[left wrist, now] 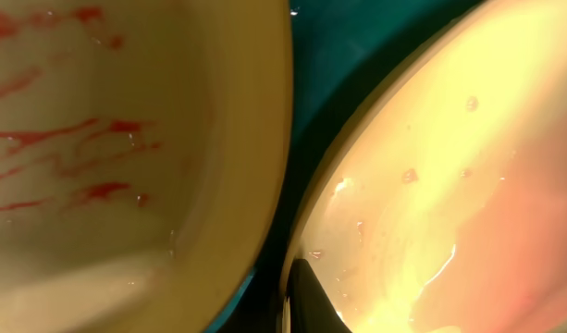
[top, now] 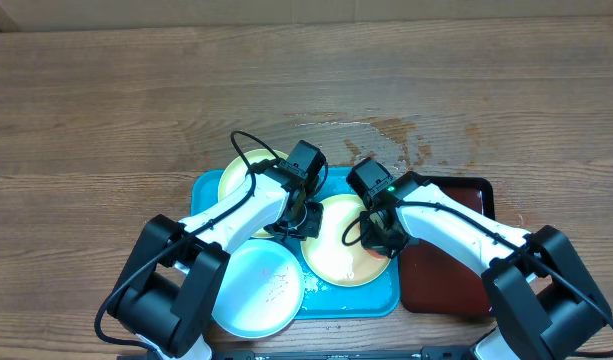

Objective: Clean dirty plates on tray and stack at the side

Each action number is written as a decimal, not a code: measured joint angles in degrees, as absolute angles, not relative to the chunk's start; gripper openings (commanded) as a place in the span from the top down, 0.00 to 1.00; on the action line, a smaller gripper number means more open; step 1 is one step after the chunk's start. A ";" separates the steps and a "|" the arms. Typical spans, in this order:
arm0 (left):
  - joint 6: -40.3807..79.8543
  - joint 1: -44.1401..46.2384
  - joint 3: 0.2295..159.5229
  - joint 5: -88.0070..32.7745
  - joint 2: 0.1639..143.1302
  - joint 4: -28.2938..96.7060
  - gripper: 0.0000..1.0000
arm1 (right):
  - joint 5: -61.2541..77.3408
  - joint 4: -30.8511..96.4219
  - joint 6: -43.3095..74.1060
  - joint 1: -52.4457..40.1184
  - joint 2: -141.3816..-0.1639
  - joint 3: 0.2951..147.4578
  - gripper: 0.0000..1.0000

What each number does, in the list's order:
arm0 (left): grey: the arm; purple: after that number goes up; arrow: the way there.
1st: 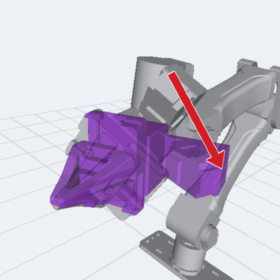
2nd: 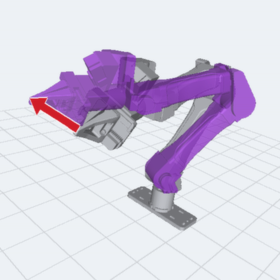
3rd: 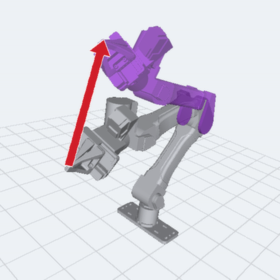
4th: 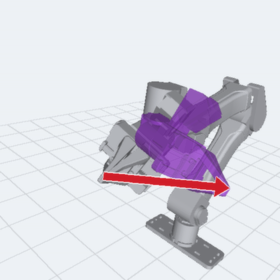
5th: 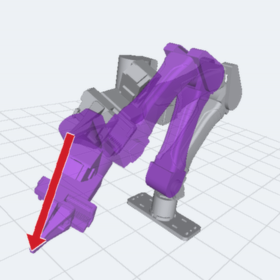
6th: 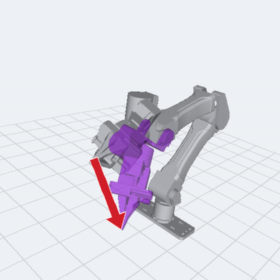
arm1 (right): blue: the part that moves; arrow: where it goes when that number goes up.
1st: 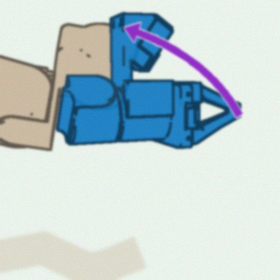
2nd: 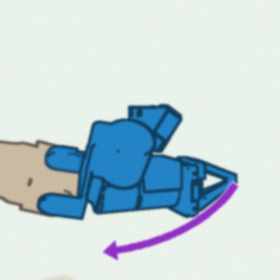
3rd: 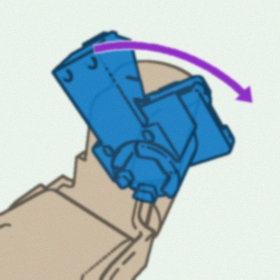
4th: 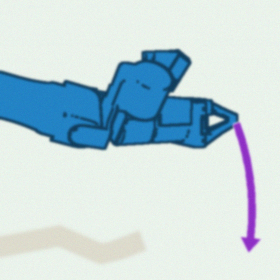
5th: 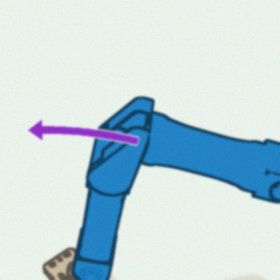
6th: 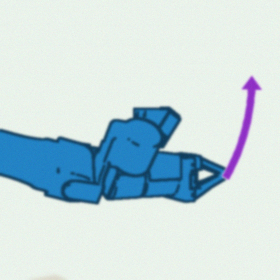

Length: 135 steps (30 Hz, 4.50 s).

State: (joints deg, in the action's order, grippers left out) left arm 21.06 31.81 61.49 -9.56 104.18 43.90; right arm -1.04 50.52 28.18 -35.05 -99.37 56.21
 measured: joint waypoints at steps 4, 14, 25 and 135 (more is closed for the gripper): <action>21.06 31.79 61.49 -9.06 104.18 44.16 0.96 | 5.30 48.31 18.59 -35.64 -99.31 55.81 0.96; 21.04 31.79 61.49 -8.67 104.18 44.29 0.96 | 22.85 41.93 9.61 -37.21 -100.88 54.48 0.96; 21.04 31.79 61.52 -8.58 104.18 44.34 0.96 | 20.95 34.72 23.66 -31.20 -100.90 53.91 0.96; 21.06 31.75 61.63 -9.15 104.18 43.72 0.96 | -2.79 52.14 28.73 -43.46 -100.16 60.80 0.96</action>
State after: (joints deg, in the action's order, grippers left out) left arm 21.06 31.75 61.63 -9.15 104.18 43.72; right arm -2.79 52.14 28.73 -43.46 -100.16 60.80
